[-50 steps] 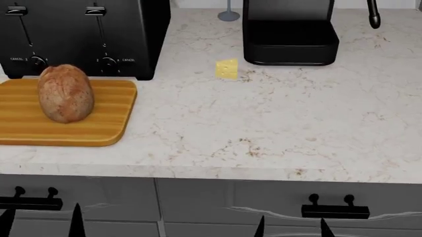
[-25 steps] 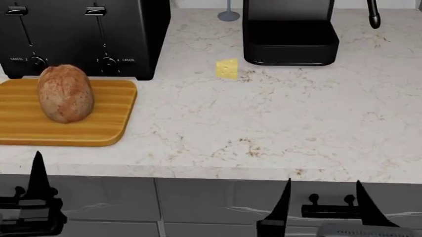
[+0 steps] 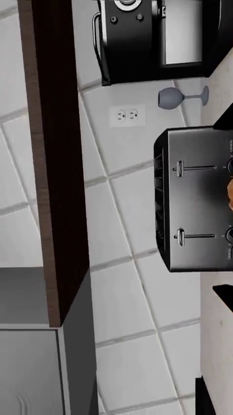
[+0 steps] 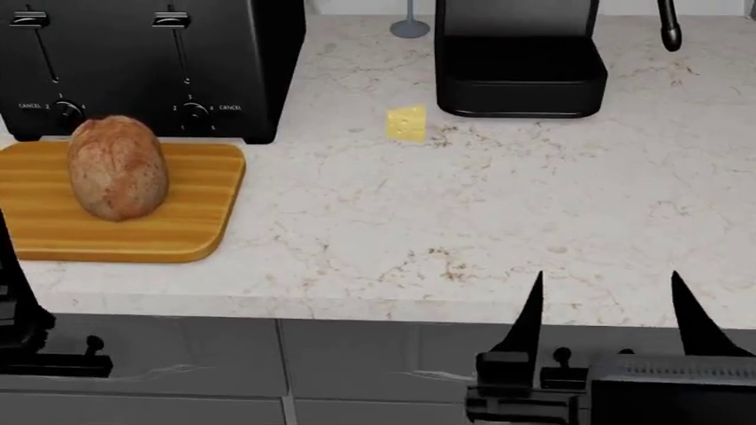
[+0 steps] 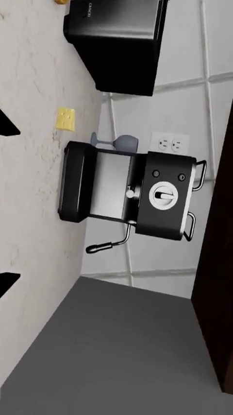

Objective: Pick up the wedge of cheese and place it on the slice of bread to prepare a simple cheese on bread dish.

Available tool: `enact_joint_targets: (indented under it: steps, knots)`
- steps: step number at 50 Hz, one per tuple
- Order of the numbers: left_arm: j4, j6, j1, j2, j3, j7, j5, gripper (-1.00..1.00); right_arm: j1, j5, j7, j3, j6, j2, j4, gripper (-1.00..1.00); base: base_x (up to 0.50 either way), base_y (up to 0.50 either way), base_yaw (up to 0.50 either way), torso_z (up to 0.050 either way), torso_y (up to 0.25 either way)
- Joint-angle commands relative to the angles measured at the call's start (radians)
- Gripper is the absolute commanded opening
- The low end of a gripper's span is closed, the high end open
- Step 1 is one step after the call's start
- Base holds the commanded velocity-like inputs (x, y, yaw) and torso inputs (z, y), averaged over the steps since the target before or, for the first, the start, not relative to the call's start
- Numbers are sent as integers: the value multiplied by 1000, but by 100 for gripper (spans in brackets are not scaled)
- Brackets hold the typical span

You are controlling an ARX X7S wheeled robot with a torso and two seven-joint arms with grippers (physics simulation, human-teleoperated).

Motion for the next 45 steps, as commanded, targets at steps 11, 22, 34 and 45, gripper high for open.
enact_joint_targets:
  steps: [11,22,34,45]
  knots:
    - [63,-97,-69,-34,-32,-23,-38,100,147,31,-7,44,166,61,-92,100,0,0,0,0,0]
    - [64,-111,-85,-40,-31,-29,-43,100,204,63,-12,61,200,54,-95,100,0,0,0,0,0]
    - [57,-108,-85,-43,-40,-33,-47,100,196,64,-6,54,202,55,-109,100,0,0,0,0,0]
    - [61,-120,-92,-47,-49,-42,-56,100,185,74,-5,64,201,55,-113,100,0,0,0,0,0]
